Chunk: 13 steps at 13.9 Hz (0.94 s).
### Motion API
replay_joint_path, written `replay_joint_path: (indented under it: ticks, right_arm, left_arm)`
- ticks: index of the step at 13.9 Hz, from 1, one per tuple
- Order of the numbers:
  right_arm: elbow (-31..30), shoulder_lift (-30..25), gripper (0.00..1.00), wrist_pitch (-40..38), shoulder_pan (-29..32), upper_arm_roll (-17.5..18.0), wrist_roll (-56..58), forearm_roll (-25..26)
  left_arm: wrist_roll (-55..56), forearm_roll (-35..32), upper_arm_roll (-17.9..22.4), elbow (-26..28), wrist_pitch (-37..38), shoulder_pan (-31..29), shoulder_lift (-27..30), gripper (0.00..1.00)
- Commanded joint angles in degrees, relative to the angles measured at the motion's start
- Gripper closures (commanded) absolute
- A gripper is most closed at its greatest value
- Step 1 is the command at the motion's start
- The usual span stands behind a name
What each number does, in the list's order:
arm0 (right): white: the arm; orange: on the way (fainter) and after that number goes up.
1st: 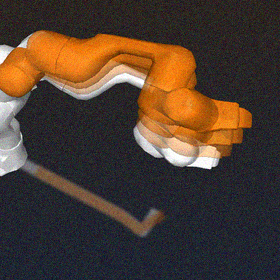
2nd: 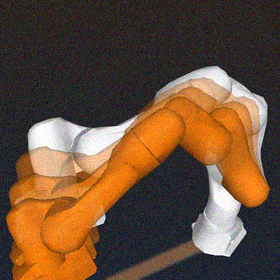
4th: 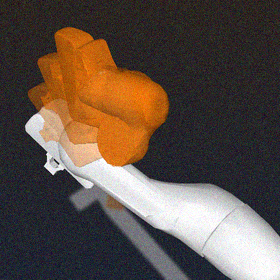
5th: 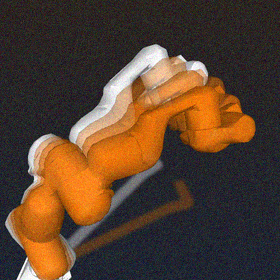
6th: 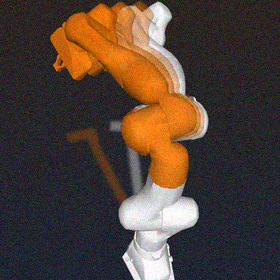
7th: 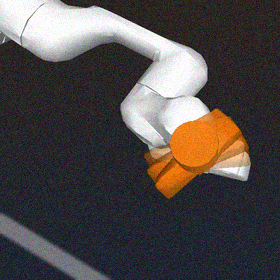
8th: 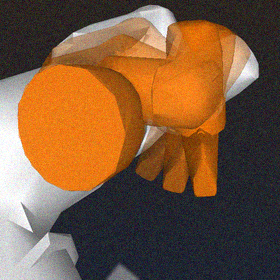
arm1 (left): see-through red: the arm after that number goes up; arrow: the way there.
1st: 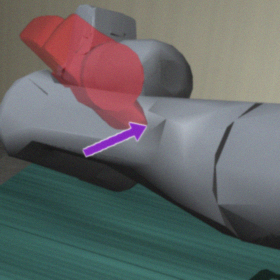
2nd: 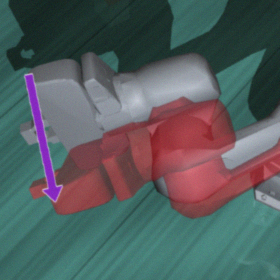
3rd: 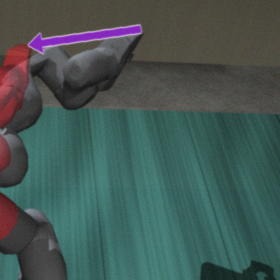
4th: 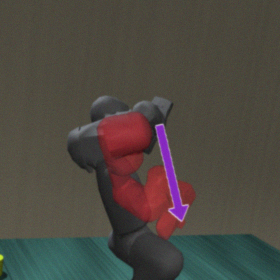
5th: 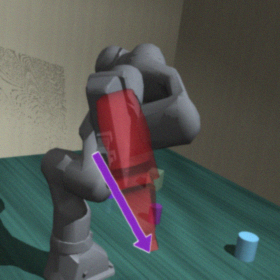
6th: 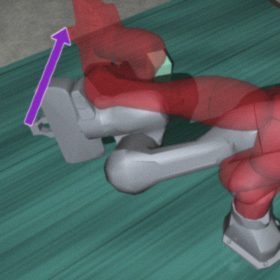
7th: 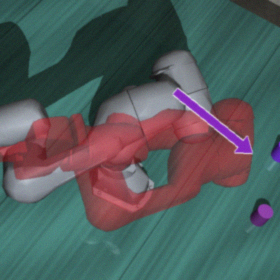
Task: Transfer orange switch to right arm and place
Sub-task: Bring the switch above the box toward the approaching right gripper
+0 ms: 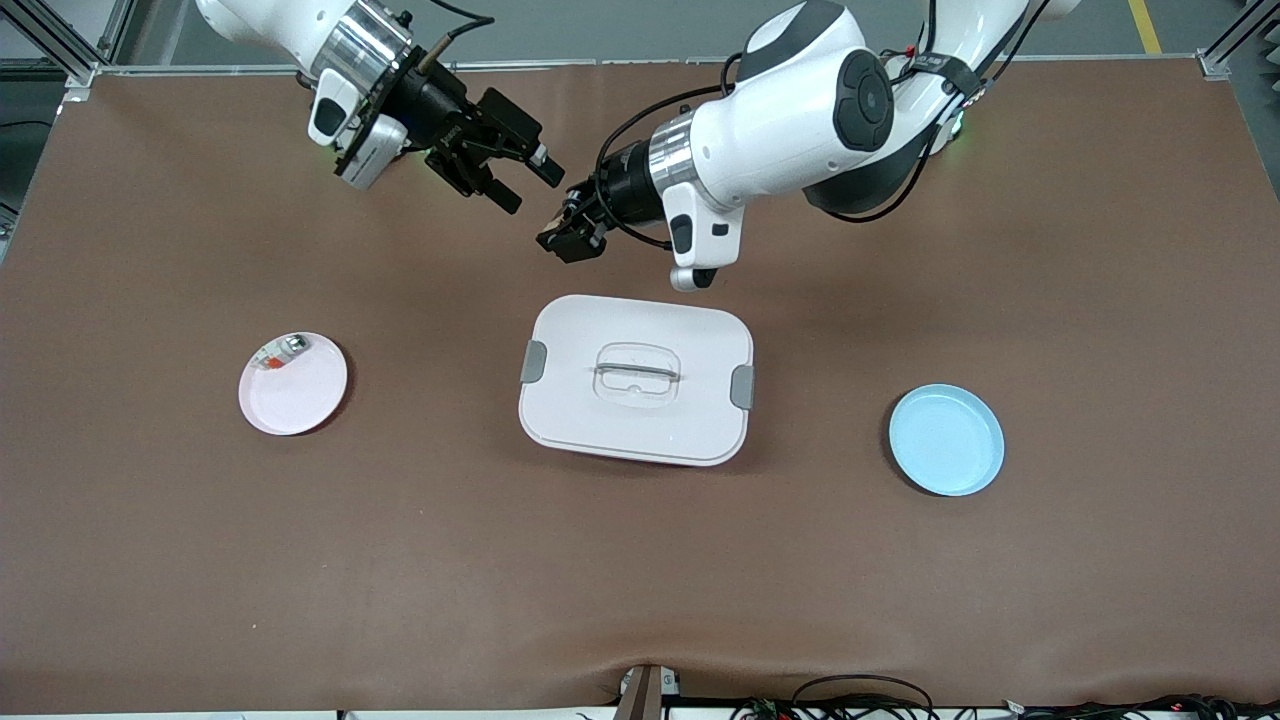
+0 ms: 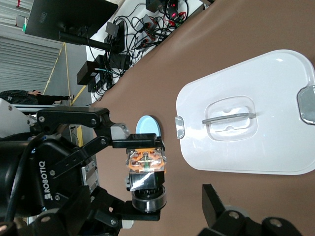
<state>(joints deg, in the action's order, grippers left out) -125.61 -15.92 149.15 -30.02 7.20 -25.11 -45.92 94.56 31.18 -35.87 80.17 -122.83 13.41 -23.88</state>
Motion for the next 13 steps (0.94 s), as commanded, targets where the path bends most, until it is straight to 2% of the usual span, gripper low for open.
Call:
replay_joint_path:
  ticks: [1,4,13]
  right_arm:
    - [-0.9,1.0,0.00,3.3,-0.2,1.1,0.6,-0.8]
    - [-0.9,3.0,0.00,6.2,-0.1,2.8,0.6,-0.8]
    - [-0.3,6.4,0.02,10.9,-1.8,3.0,0.7,-0.8]
  left_arm:
    - [1.4,-1.3,-0.3,-0.7,-0.6,0.1,-0.3,0.64]
    - [1.5,-1.2,-0.3,-0.6,-0.6,0.0,-0.2,0.64]
    - [1.8,-1.3,-0.2,-0.6,-0.5,0.0,-0.2,0.64]
